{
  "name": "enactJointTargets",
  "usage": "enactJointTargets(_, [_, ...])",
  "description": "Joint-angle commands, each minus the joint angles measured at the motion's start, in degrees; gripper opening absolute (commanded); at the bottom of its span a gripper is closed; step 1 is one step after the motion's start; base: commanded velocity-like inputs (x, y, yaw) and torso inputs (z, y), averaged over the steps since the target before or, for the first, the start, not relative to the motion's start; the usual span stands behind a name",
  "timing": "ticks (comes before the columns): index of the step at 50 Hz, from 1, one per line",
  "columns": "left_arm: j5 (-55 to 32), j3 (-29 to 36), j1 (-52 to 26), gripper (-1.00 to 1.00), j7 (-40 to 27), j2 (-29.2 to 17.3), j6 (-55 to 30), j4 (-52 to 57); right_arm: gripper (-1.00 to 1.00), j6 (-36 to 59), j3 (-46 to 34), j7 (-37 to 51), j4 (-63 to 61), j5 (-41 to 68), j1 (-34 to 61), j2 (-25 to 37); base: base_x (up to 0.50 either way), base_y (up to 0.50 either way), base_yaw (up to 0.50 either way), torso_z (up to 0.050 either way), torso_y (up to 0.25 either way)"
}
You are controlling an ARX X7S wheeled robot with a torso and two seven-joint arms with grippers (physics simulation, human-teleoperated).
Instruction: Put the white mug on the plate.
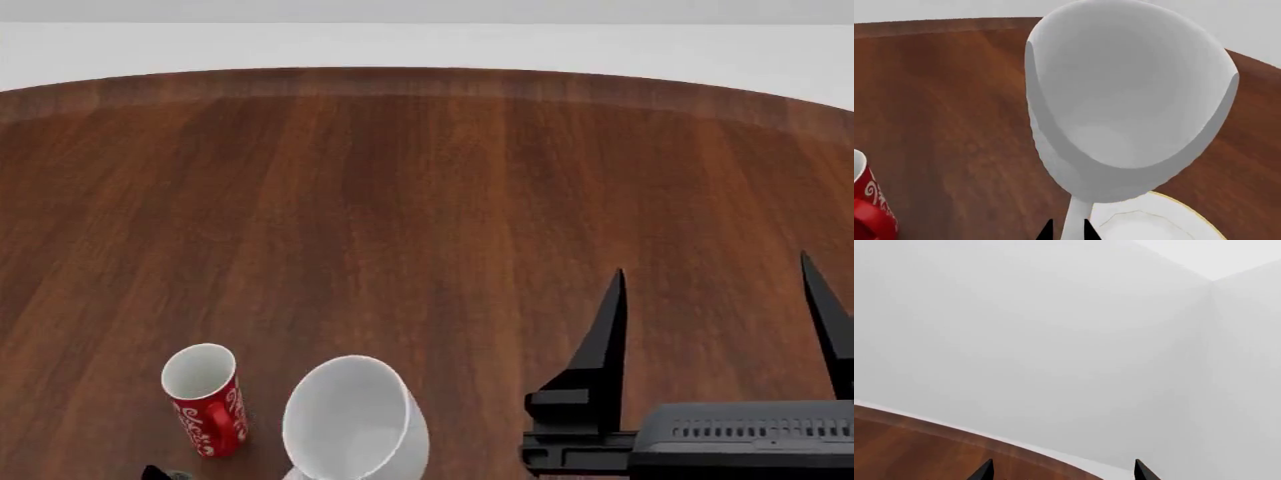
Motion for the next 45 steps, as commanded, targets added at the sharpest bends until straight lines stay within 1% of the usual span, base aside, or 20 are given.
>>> enactJointTargets(1, [-1.8, 0.7, -2.2, -1.0, 1.5, 1.3, -0.1, -4.5, 1.0, -0.3, -0.5, 0.5, 0.2, 0.2, -0.1, 0.3, 0.0, 0.0, 0.0, 0.0, 0.0])
enactJointTargets(5, [-3.2, -0.3, -2.4, -1.0, 2.1, 1.7, 0.0, -6.8, 1.0, -0.9, -0.2, 0.7, 0.1, 0.3, -0.8, 0.4, 0.0, 0.0, 0.0, 0.0, 0.0])
enactJointTargets(11, [-3.3, 0.0, -3.4, -1.0, 2.7, 2.7, 0.4, -11.0, 1.0, -1.9, -0.3, 0.7, 0.9, 0.4, -1.2, 0.3, 0.0, 0.0, 0.0, 0.0, 0.0])
enactJointTargets(14, [-2.7, 0.6, -4.6, -1.0, 3.5, 3.4, 1.5, -14.8, 1.0, -2.2, -0.6, 1.0, 1.1, 0.1, -1.4, 0.6, 0.0, 0.0, 0.0, 0.0, 0.0])
enactJointTargets(29, [-2.1, 2.6, -6.4, -1.0, 3.9, 4.2, -0.1, -18.3, 1.0, -4.0, -0.1, 1.1, 2.0, 0.5, -2.3, 0.6, 0.0, 0.0, 0.0, 0.0, 0.0])
enactJointTargets(45, [-1.1, 4.9, -8.6, -1.0, 5.3, 5.4, 0.1, -23.6, 1.0, -4.4, -0.3, 1.3, 2.5, 0.7, -2.1, 0.7, 0.0, 0.0, 0.0, 0.0, 0.001])
